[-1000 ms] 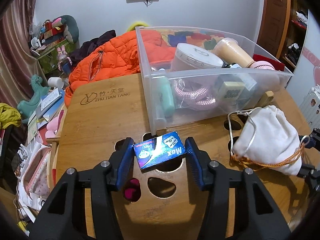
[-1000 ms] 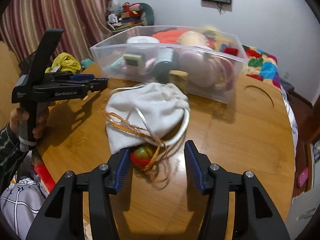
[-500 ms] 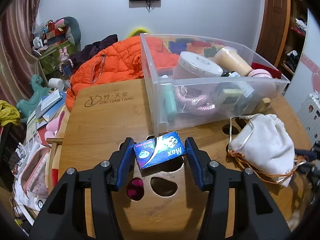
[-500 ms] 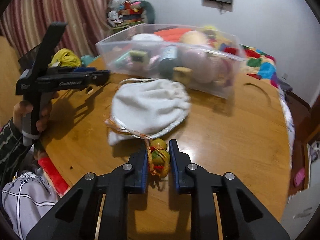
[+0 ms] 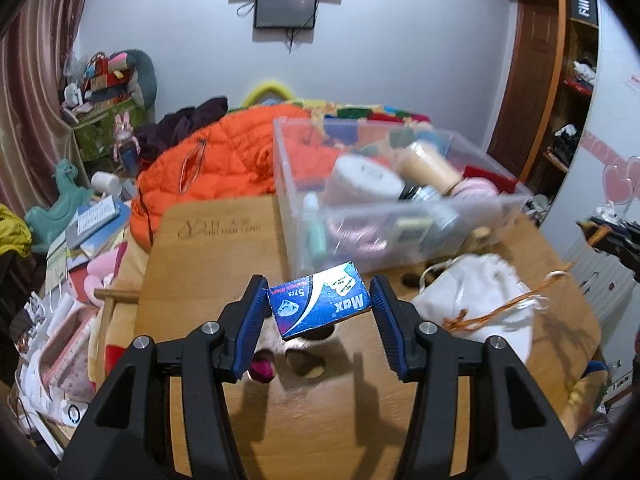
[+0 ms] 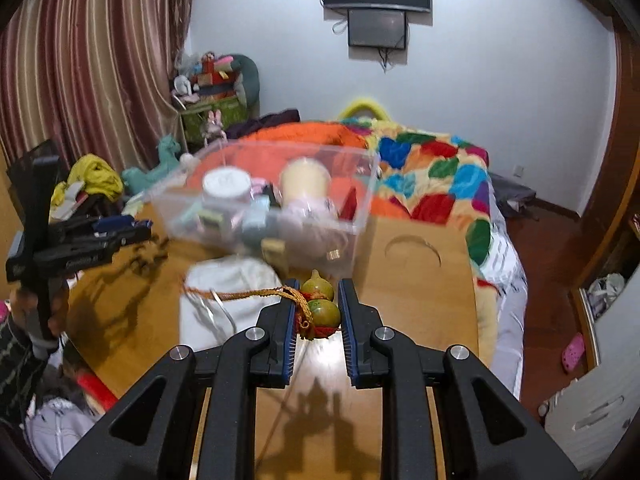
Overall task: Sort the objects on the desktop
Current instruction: 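Drop the gourd charm and Max box into the box, opening both tools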
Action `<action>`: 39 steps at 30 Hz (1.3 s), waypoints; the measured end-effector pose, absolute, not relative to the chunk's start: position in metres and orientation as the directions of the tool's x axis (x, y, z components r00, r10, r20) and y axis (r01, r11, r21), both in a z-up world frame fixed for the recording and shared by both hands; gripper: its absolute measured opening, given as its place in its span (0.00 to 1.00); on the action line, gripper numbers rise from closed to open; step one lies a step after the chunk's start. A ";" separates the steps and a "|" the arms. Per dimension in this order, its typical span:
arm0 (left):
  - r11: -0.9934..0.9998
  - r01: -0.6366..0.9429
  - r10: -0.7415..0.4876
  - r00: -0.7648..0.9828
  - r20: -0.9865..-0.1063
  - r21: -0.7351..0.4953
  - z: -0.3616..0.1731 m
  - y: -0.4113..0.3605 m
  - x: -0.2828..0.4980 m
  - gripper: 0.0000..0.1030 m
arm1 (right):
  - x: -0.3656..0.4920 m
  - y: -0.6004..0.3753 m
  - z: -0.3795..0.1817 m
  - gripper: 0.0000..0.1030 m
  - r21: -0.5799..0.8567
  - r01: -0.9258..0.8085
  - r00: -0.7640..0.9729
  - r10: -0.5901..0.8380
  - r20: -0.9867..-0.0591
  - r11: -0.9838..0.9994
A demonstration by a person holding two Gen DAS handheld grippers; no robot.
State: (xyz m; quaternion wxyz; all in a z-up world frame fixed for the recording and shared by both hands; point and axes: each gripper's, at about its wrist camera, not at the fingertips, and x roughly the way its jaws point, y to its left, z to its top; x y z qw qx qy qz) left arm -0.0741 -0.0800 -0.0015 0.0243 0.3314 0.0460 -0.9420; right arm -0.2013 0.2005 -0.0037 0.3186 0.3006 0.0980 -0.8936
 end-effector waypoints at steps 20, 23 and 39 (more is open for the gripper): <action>-0.996 0.014 0.038 -0.813 -0.581 -0.085 0.030 -0.080 -0.133 0.51 | -0.289 0.133 0.012 0.17 0.054 0.655 -0.600 -0.561 -0.570 -0.754; -0.996 0.017 0.040 -0.800 -0.599 -0.089 0.022 -0.082 -0.147 0.51 | -0.306 0.125 0.000 0.17 0.057 0.645 -0.590 -0.543 -0.598 -0.762; -0.999 -0.009 0.035 -0.788 -0.615 -0.045 0.008 -0.066 -0.156 0.51 | -0.315 0.109 -0.025 0.19 -0.028 0.643 -0.577 -0.459 -0.675 -0.766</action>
